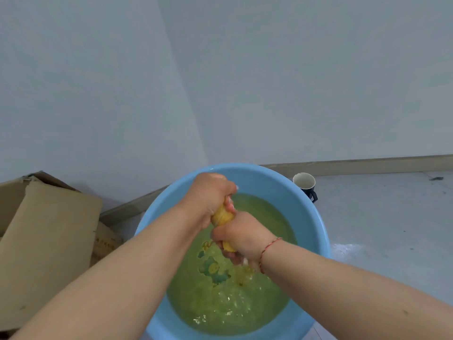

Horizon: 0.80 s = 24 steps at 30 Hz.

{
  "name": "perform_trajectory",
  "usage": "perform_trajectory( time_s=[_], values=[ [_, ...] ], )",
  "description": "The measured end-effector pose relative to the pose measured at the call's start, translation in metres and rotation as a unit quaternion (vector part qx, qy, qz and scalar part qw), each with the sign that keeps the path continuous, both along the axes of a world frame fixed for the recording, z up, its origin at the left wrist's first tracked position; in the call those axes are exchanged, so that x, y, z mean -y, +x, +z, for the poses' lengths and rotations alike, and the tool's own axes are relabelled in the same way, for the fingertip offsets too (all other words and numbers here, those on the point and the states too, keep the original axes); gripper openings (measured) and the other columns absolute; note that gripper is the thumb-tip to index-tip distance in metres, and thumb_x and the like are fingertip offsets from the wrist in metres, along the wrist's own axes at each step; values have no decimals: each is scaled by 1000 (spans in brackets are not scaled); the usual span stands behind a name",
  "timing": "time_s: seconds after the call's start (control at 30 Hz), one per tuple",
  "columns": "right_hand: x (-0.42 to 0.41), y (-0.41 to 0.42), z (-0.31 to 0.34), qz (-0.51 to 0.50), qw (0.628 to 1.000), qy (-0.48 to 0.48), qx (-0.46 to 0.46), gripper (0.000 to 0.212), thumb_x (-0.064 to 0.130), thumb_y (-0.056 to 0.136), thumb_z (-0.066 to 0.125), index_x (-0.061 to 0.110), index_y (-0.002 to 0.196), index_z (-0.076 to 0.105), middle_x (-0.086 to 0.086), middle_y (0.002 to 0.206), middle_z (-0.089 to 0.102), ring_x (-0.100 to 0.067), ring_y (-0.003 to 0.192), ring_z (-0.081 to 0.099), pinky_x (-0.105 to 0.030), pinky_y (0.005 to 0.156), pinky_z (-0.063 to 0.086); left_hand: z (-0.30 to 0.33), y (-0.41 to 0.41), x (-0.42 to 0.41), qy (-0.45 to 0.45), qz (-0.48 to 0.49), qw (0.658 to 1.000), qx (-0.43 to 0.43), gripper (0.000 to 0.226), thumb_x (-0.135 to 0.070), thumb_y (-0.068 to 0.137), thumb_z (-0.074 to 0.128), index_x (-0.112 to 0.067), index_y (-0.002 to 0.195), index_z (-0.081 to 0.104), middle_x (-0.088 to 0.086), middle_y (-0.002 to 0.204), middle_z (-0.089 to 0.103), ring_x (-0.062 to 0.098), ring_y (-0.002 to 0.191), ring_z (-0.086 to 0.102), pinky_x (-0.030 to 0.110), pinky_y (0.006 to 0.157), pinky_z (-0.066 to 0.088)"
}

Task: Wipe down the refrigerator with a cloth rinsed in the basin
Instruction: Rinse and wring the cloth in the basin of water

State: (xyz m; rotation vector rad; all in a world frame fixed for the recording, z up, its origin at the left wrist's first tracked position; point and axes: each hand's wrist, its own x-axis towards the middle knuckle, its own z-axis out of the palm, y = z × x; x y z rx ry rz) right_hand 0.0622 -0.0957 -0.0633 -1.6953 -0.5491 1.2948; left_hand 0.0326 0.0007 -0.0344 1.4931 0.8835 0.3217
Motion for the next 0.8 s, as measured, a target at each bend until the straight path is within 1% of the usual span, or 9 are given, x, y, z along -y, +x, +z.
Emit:
perform_trajectory(
  time_s=[0.07, 0.13, 0.2, 0.23, 0.33, 0.4, 0.57, 0.7, 0.8],
  values=[
    [-5, -2, -15, -2, 996, -33, 83, 13, 5, 79, 58, 10, 70, 49, -5, 57, 51, -19, 40, 43, -23, 40, 36, -18, 5, 2, 64, 18, 997, -47, 37, 9, 75, 53, -11, 49, 34, 7, 36, 39, 18, 32, 40, 31, 54, 38],
    [-11, -3, -32, 2, 986, -54, 159, 16, 12, 81, 60, 16, 72, 48, -3, 69, 53, -20, 55, 49, -24, 48, 40, -32, 8, 5, 110, 29, 989, -90, 35, 7, 70, 51, -13, 46, 34, 5, 31, 40, 18, 33, 42, 26, 51, 35],
    [-15, -4, -47, 34, 963, -65, 258, 9, 18, 84, 57, 17, 81, 49, -3, 79, 54, -20, 69, 50, -24, 52, 35, -41, 9, 9, 143, 39, 982, -118, 30, 1, 65, 50, -15, 46, 34, 4, 32, 40, 20, 35, 45, 26, 49, 31],
    [-16, -5, -53, 40, 952, -71, 294, 8, 21, 85, 56, 15, 89, 51, -4, 82, 55, -20, 70, 50, -24, 51, 33, -45, 9, 10, 155, 43, 979, -126, 24, -4, 61, 50, -15, 47, 34, 6, 35, 42, 21, 38, 47, 28, 50, 32],
    [-18, -5, -70, 1, 955, -79, 286, 28, 28, 83, 55, 11, 104, 56, 6, 71, 50, -10, 57, 46, -21, 45, 28, -55, 11, 10, 155, 67, 975, -147, 8, -11, 48, 42, -14, 52, 36, 14, 46, 48, 24, 49, 51, 31, 52, 34],
    [-17, -5, -74, -2, 953, -83, 290, 27, 28, 84, 53, 12, 105, 56, 10, 68, 44, -5, 55, 42, -20, 43, 27, -60, 11, 9, 138, 81, 976, -151, 9, -10, 47, 40, -14, 52, 34, 14, 48, 48, 25, 52, 52, 31, 52, 33],
    [-18, -5, -78, 4, 948, -87, 306, 24, 29, 86, 48, 12, 102, 55, 1, 79, 56, -6, 54, 41, -19, 43, 26, -63, 11, 9, 118, 100, 973, -170, 19, -2, 58, 46, -15, 53, 32, 12, 51, 46, 24, 57, 53, 30, 51, 31],
    [-16, -5, -77, 19, 948, -89, 306, 20, 27, 87, 47, 12, 98, 53, 1, 78, 55, -8, 56, 41, -21, 44, 28, -63, 12, 9, 104, 118, 972, -174, 27, 2, 63, 48, -15, 54, 29, 7, 48, 41, 25, 57, 54, 27, 47, 27],
    [-12, -1, -67, 2, 953, -84, 291, 16, 28, 87, 52, 16, 96, 46, 5, 74, 52, -14, 64, 51, -24, 51, 38, -64, 11, 9, 73, 134, 979, -139, 24, -1, 69, 51, -12, 53, 38, 6, 42, 52, 26, 54, 55, 34, 55, 43]
  ],
)
